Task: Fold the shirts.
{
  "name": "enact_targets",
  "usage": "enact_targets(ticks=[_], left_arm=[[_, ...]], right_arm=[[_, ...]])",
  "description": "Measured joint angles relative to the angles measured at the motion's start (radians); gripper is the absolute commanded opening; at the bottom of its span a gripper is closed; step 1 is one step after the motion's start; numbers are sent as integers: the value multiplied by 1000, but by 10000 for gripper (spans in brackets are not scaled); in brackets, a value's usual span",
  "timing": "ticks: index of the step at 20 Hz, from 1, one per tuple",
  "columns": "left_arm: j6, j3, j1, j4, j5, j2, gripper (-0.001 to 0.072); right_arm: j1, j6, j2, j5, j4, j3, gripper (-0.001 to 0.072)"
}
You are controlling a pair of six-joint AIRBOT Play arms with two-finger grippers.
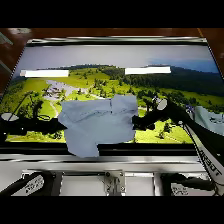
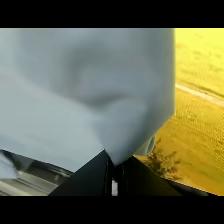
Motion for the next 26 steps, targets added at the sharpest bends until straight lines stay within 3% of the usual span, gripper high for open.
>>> enact_targets(ticks=[7,12,15,20,26], left_arm=[[-96,505,0,-16,61,264,37],[-162,929,0,-26,241,428,37],[-210,1064,0,-17,283,483,37],[-286,1127,0,89,169,521,37],[-309,1045,-1,238,-25,528,37]], right_arm=[[3,-158,357,10,-38,335,75],[3,-71,581,31,-115,695,75],[4,10,655,64,-149,836,74],[4,101,694,218,-171,933,75],[4,149,618,472,-205,953,75]])
